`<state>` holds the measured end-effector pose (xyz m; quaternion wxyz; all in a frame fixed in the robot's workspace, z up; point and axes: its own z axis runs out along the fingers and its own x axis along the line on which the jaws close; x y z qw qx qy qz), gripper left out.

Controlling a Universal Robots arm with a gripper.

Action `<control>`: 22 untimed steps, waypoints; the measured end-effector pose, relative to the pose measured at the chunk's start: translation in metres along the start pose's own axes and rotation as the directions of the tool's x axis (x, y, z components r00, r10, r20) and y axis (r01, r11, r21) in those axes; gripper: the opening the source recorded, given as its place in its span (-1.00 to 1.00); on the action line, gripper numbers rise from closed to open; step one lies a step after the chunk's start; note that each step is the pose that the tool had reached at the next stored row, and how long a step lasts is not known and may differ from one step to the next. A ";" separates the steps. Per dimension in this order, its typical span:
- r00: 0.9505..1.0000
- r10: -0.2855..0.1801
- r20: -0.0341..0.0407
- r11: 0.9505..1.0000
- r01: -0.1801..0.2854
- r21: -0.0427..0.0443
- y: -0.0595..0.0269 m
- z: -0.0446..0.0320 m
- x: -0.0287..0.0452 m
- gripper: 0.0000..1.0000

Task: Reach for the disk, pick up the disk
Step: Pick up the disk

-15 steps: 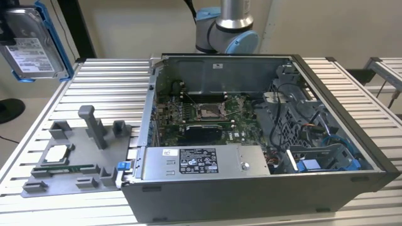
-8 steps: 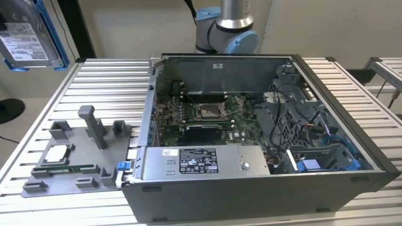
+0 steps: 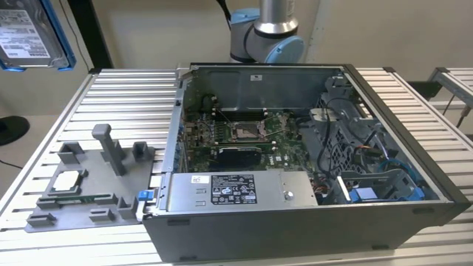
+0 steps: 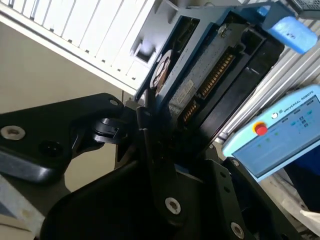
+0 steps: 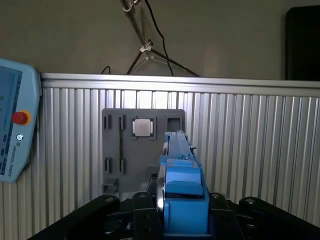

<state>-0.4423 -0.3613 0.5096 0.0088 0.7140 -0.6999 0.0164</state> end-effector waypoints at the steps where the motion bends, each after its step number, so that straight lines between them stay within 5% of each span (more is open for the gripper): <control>1: 1.000 0.000 0.000 1.000 0.000 0.000 -0.0011 0.0000 0.0001 -1.00; 22: 1.000 0.000 0.000 1.000 0.000 0.000 -0.0761 0.0008 0.0015 -1.00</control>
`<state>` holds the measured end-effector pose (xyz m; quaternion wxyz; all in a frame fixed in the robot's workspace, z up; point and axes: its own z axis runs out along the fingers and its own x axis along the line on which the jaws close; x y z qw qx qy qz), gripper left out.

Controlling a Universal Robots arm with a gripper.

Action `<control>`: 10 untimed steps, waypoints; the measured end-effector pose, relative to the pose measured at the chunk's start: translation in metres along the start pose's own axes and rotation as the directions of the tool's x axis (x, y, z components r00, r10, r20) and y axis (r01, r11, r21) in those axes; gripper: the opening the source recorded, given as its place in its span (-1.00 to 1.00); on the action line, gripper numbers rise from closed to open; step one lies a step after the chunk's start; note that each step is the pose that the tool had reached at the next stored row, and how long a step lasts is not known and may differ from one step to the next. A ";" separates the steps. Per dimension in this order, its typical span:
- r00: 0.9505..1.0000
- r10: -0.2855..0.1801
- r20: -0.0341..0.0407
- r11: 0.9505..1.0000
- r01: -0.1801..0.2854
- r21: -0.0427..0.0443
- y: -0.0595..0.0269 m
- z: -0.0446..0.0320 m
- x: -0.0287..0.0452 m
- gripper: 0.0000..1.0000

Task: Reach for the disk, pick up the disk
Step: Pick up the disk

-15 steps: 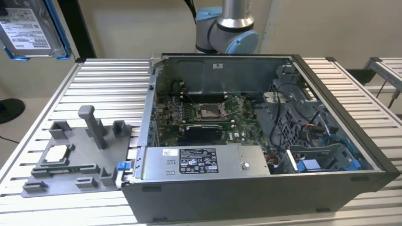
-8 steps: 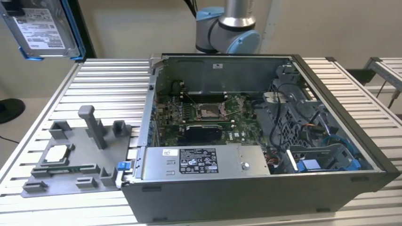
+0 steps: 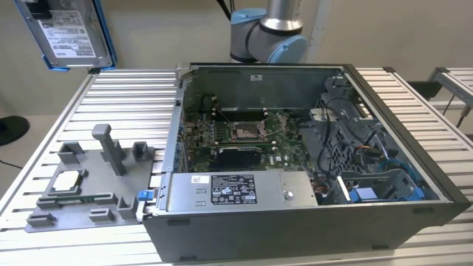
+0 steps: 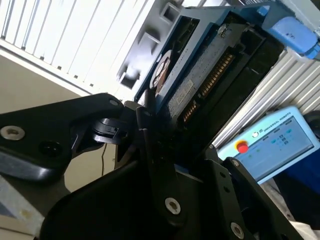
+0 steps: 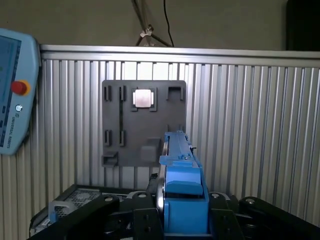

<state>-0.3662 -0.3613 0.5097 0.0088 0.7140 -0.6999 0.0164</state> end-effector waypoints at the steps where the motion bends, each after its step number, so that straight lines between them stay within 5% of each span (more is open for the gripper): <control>1: 1.000 0.000 0.000 1.000 0.000 0.000 -0.0039 0.0000 0.0001 -1.00; 10: 1.000 0.000 0.000 1.000 0.000 0.000 -0.0387 0.0004 0.0008 -1.00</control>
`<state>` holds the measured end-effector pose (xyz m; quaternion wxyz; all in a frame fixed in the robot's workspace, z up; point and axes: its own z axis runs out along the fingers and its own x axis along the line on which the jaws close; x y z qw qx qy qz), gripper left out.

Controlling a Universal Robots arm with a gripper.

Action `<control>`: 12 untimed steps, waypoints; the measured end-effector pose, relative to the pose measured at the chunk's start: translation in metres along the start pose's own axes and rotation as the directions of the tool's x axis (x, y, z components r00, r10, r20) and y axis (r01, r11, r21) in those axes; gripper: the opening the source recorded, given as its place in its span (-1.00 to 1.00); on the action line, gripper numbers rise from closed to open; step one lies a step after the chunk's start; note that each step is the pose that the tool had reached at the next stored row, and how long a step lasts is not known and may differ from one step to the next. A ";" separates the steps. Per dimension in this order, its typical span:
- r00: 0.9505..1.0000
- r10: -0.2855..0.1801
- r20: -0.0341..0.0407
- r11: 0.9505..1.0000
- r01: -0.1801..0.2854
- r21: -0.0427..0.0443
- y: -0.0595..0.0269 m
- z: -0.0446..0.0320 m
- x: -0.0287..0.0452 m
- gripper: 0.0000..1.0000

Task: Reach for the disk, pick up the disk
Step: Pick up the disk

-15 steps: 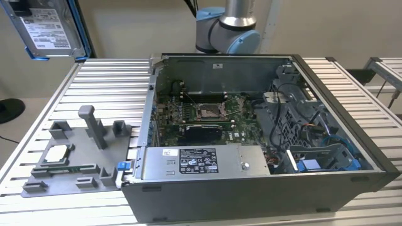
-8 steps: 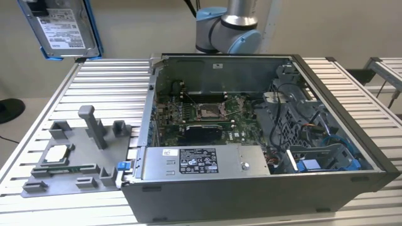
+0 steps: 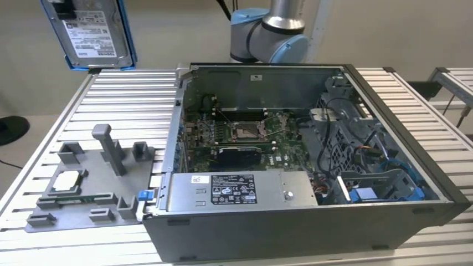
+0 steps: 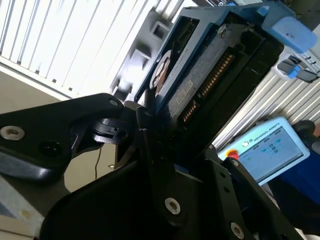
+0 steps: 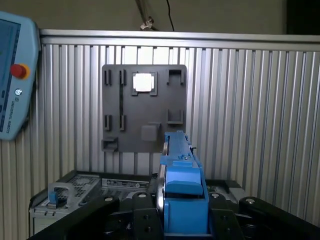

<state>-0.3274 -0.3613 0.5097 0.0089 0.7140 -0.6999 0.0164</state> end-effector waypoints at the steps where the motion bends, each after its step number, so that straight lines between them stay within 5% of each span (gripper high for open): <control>1: 1.000 0.000 0.000 1.000 0.000 0.000 -0.0041 0.0000 0.0001 -1.00; 12: 1.000 0.000 0.000 1.000 0.000 0.000 -0.0422 0.0005 0.0008 -1.00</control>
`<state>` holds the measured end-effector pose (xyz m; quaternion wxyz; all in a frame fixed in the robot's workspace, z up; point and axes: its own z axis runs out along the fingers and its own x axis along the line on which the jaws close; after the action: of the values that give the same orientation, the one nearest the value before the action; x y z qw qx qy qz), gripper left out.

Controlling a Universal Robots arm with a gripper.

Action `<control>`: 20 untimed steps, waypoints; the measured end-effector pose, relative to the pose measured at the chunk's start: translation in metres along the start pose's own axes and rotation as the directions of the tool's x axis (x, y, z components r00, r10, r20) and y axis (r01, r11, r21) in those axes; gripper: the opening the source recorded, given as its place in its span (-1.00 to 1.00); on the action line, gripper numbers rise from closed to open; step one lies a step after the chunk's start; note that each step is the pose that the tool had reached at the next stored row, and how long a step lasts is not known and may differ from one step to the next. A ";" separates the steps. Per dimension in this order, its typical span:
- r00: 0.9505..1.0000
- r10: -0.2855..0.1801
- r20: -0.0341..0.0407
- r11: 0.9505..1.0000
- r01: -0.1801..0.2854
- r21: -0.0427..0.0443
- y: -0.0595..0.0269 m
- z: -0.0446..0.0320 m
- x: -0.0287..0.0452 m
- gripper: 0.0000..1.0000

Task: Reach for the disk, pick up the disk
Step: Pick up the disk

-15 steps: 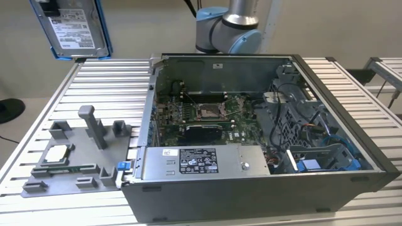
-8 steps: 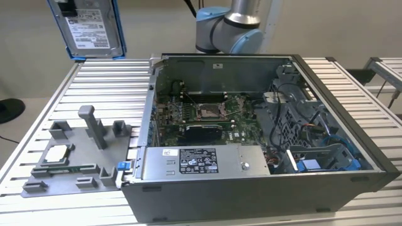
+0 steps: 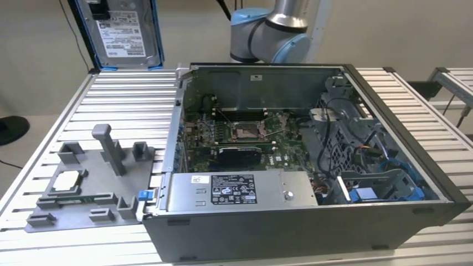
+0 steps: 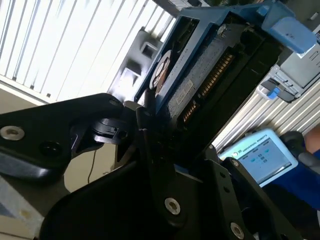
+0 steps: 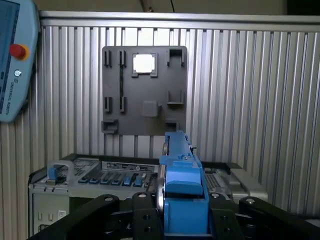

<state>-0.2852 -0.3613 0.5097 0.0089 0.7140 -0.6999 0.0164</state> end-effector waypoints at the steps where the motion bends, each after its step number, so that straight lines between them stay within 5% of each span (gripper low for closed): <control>1: 1.000 0.000 0.000 1.000 0.000 0.000 -0.0025 0.0000 0.0001 -1.00; 20: 1.000 -0.001 0.000 1.000 0.001 0.000 -0.0576 0.0007 0.0029 -1.00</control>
<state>-0.2275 -0.3630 0.5097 0.0089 0.7143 -0.6996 0.0164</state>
